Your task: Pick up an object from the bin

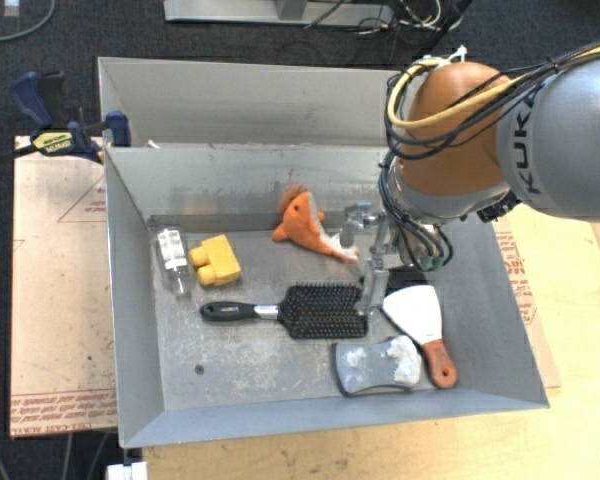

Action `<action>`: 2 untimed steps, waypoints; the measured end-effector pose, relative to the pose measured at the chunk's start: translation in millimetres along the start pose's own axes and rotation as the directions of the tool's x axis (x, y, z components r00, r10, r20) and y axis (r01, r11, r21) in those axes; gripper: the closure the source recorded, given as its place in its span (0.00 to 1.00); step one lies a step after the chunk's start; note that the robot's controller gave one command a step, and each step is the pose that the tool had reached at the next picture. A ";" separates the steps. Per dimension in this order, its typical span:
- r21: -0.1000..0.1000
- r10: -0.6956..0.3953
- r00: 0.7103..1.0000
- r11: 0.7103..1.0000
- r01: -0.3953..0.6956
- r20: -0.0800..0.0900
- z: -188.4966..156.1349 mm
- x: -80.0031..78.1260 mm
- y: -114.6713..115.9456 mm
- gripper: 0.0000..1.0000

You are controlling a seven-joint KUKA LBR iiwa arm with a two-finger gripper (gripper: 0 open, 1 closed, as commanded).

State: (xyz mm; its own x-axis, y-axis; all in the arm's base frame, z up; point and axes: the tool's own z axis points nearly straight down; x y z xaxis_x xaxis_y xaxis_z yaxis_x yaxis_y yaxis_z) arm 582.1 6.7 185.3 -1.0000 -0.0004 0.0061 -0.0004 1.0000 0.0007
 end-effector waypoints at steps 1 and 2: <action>0.000 0.000 1.000 1.000 0.000 0.008 -4.9 -1.2 0.0 0.00; -0.001 0.042 0.999 0.999 -0.042 0.013 39.0 0.9 5.4 0.00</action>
Offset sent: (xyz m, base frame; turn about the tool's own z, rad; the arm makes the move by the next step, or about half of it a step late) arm -0.0087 0.0112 -0.0945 0.0877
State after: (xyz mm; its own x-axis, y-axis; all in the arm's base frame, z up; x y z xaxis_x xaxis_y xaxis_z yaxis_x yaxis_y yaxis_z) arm 581.0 12.1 146.3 -0.9991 0.0413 -0.0068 0.0412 0.9991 0.0018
